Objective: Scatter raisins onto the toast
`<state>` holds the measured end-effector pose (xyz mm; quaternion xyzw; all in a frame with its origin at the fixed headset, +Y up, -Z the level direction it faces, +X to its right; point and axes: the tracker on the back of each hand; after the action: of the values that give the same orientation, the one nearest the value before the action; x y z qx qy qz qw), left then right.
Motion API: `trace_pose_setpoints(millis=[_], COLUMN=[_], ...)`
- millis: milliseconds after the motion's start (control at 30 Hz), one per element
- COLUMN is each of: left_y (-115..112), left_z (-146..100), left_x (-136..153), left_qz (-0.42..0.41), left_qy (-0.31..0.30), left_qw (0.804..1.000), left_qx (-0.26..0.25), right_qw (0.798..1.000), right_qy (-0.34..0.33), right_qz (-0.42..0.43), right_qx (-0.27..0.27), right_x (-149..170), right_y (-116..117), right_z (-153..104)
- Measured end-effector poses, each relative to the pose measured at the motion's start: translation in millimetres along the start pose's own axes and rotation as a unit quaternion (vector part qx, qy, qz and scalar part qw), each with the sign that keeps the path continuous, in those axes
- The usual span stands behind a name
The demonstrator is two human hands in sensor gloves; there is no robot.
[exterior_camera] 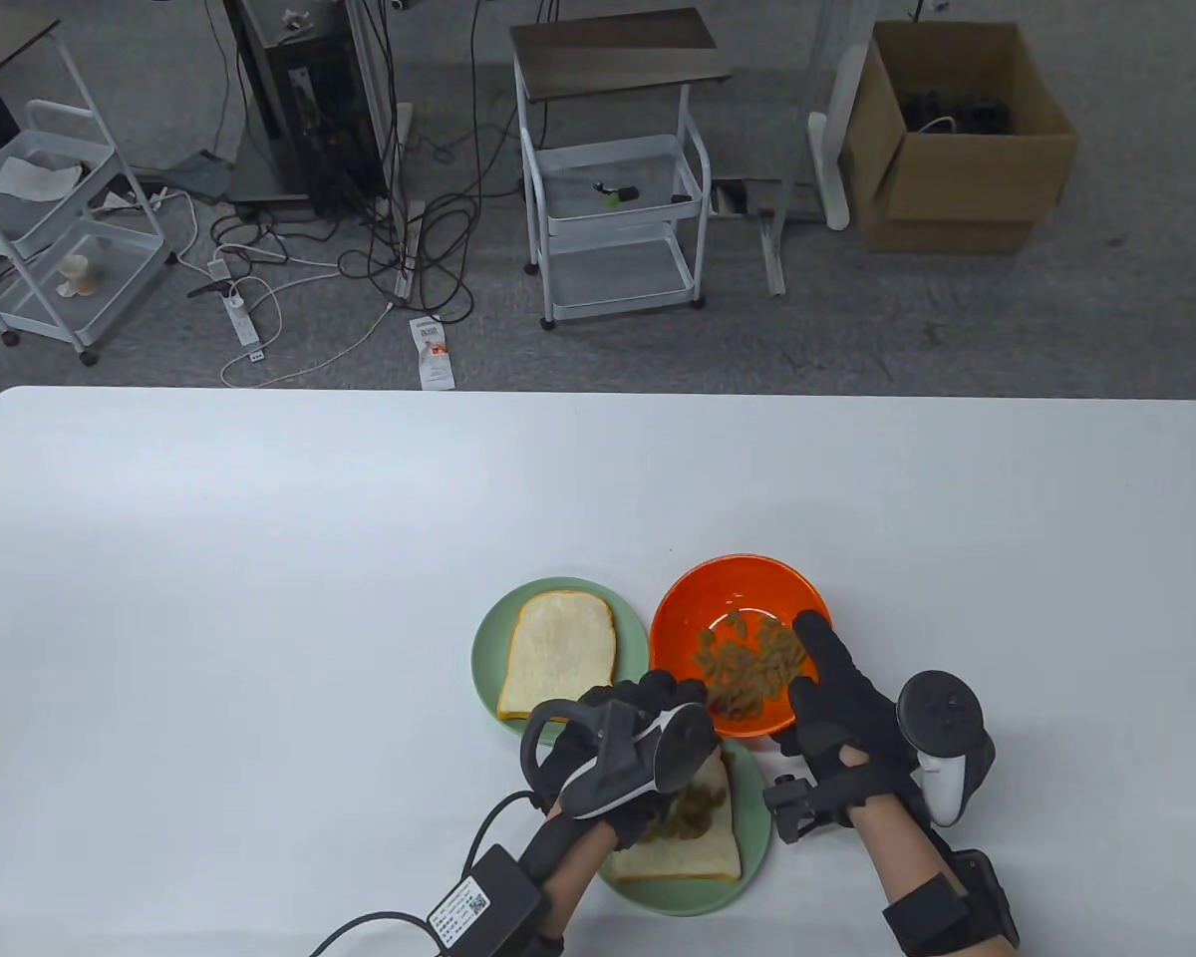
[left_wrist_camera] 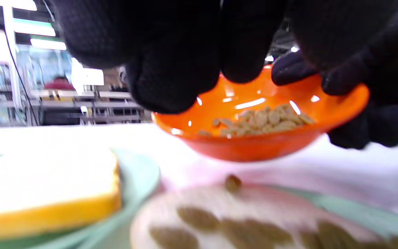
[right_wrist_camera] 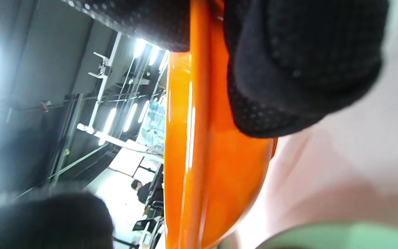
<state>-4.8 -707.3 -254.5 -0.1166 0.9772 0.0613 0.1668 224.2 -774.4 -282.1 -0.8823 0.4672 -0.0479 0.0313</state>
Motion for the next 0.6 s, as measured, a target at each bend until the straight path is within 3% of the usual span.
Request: trace_pose_setpoints(millis=[133, 267, 367, 500, 600], left_y=[-0.4, -6.1, -7.7, -6.7, -5.0], left_z=[-3.0, 0.6, 3.3, 6.1, 8.0], left_x=[-8.7, -8.8, -3.8, 0.4, 0.2], left_qz=[0.068, 0.094, 0.087, 0.06, 0.006], left_qy=[0.016, 0.067, 0.097, 0.102, 0.081], left_qw=[0.998, 0.99, 0.985, 0.986, 0.994], left_qx=[0.005, 0.082, 0.111, 0.115, 0.07], right_qw=[0.999, 0.996, 0.995, 0.995, 0.994], right_qy=[-0.034, -0.079, -0.084, -0.066, -0.053], right_qz=[0.011, 0.009, 0.028, 0.059, 0.082], right_qx=[-0.019, -0.032, -0.041, -0.051, -0.048], right_x=[-15.9, -33.2, -41.5, -43.4, -40.8], right_y=[12.7, 27.2, 34.8, 39.7, 37.8], right_z=[-11.8, -28.8, -39.9, -46.6, -44.6])
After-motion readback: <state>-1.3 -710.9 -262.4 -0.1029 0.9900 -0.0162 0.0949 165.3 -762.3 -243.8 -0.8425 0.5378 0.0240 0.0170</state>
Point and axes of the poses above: the tracker on the back of each hand, its own x axis roughly to the little-finger side, its own z axis roughly from the wrist to the fingertips, y = z × x, and after that the axes turned 13 degrees about -z, right-handed
